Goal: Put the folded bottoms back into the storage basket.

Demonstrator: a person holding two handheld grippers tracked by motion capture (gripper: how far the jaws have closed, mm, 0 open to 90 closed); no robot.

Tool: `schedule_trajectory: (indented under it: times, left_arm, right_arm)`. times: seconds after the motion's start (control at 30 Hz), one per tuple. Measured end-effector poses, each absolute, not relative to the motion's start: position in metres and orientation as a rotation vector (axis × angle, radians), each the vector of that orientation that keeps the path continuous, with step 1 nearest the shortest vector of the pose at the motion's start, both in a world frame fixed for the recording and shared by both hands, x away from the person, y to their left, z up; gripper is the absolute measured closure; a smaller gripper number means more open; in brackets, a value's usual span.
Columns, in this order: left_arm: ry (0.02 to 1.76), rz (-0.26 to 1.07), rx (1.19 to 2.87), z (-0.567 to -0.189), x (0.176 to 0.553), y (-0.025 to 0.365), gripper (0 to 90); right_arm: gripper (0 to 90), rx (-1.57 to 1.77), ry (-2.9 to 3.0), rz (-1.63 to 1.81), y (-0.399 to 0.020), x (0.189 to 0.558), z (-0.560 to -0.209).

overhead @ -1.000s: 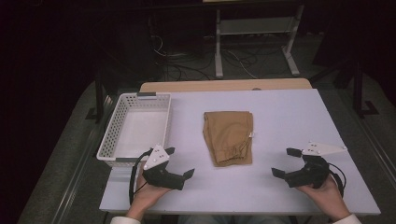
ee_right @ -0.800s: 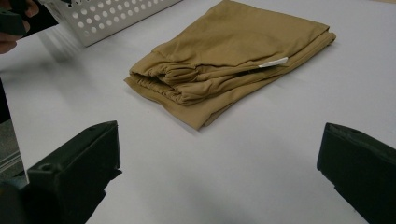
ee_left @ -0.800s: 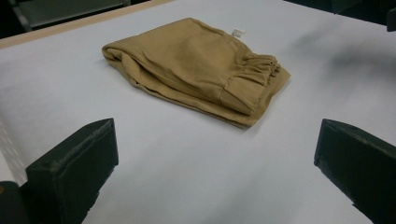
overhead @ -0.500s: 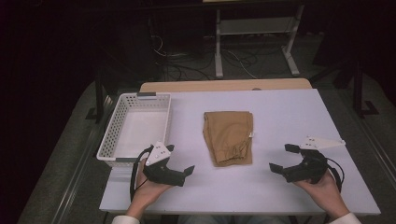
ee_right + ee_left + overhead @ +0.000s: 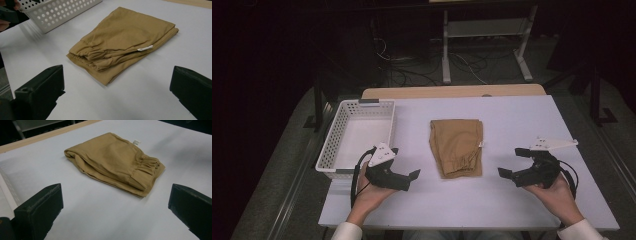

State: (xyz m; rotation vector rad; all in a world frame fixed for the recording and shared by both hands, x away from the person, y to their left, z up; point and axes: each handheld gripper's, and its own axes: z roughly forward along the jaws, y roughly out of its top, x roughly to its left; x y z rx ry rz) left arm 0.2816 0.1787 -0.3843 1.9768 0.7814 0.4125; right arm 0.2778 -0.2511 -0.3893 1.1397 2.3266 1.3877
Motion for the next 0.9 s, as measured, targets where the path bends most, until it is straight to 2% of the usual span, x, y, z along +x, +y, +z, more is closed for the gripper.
schedule_trajectory:
  times: [0.9]
  left_arm:
    - [0.737, 0.4, 1.987, -0.356, 0.311, 0.156, 0.3]
  right_arm:
    - [0.0, 1.157, 2.368, 1.369, -0.244, 0.296, -0.381]
